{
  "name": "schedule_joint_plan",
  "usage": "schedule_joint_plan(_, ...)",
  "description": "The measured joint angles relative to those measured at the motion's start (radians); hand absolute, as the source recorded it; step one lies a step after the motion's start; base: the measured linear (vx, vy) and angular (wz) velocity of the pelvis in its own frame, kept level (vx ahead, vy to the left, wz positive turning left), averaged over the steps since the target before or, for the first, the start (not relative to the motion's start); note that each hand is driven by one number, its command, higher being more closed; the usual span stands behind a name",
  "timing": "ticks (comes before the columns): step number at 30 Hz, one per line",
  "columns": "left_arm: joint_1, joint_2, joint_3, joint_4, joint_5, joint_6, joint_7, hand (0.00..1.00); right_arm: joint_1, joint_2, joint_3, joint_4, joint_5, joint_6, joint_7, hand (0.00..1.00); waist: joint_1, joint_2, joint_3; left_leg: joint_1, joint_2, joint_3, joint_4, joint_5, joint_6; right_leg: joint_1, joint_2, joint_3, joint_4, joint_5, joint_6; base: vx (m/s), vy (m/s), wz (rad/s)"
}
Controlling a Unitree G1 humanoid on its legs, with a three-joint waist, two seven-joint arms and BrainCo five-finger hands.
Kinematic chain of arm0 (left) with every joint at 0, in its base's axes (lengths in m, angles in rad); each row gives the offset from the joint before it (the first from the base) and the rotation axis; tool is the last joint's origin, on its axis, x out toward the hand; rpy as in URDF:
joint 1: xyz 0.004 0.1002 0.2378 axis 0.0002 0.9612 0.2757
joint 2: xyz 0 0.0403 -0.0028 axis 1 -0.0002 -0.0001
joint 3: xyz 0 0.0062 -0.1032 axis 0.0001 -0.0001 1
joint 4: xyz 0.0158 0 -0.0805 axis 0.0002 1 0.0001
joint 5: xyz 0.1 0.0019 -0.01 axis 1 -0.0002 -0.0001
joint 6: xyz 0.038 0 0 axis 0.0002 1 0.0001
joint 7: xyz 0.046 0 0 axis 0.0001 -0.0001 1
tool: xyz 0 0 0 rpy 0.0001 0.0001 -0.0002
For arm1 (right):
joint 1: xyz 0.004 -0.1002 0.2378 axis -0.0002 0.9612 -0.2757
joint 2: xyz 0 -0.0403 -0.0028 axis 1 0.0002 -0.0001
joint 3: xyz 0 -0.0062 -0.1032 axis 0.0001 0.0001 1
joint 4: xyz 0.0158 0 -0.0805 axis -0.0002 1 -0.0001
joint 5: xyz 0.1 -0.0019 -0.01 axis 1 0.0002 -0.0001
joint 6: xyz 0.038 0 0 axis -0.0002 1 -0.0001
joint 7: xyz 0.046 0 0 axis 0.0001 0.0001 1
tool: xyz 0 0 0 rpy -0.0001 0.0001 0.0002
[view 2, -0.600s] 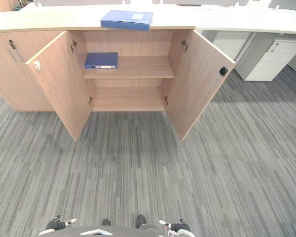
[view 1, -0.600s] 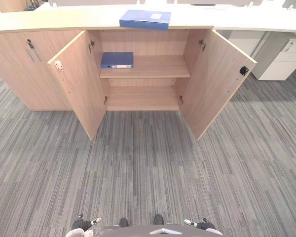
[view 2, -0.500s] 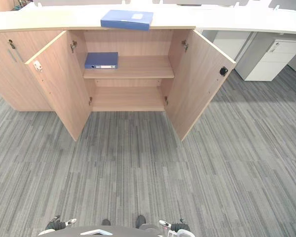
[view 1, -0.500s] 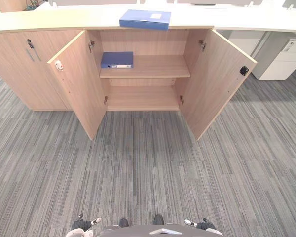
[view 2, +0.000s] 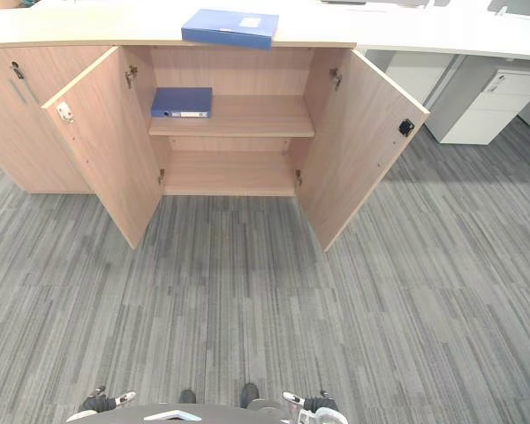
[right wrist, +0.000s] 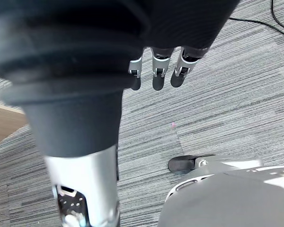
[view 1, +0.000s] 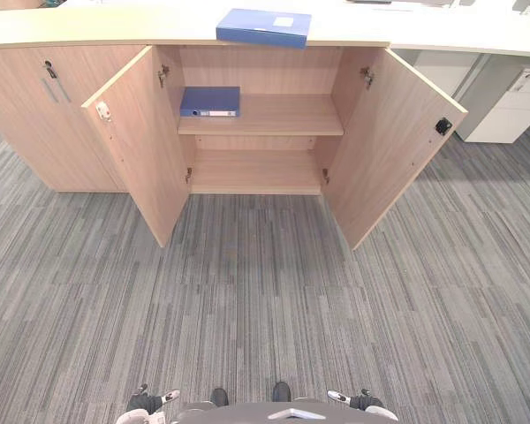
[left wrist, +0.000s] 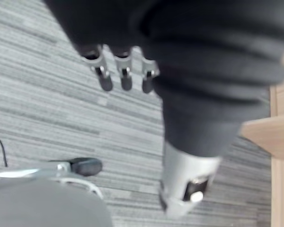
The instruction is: Walk over to the cabinet, pick up the folder, carry it to the office cabinet, place the folder inside the office cabinet, then close the office cabinet door
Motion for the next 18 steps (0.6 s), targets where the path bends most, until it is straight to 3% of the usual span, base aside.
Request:
schedule_joint_plan(13,-0.006,0.0,0.011,-0.007,-0.001,0.0,0.001,0.0,-0.011,0.004,-0.015,-0.003,0.038,0.0,0.002,0.0,0.006,-0.008,0.006,-0.035,0.001,0.06,0.007,-0.032,0.008,-0.058,0.002,0.053,0.0,-0.009,0.007,0.0,0.005,-0.13)
schedule_joint_plan(15,-0.019,0.004,0.011,-0.009,-0.001,0.0,0.0,0.0,-0.012,0.009,-0.025,-0.009,0.038,0.0,0.001,0.0,0.007,-0.015,0.011,-0.069,0.004,0.078,0.048,-0.059,0.009,-0.085,0.0,0.07,0.017,-0.011,0.014,0.07,0.021,-0.29)
schedule_joint_plan(18,-0.026,0.006,0.01,-0.024,-0.01,0.001,0.0,0.0,-0.013,0.012,-0.035,-0.045,0.037,0.001,0.001,0.0,0.014,-0.012,0.03,-0.137,0.028,0.107,0.195,-0.152,0.018,-0.174,-0.004,0.099,0.171,-0.084,0.024,0.13,0.035,-0.34)
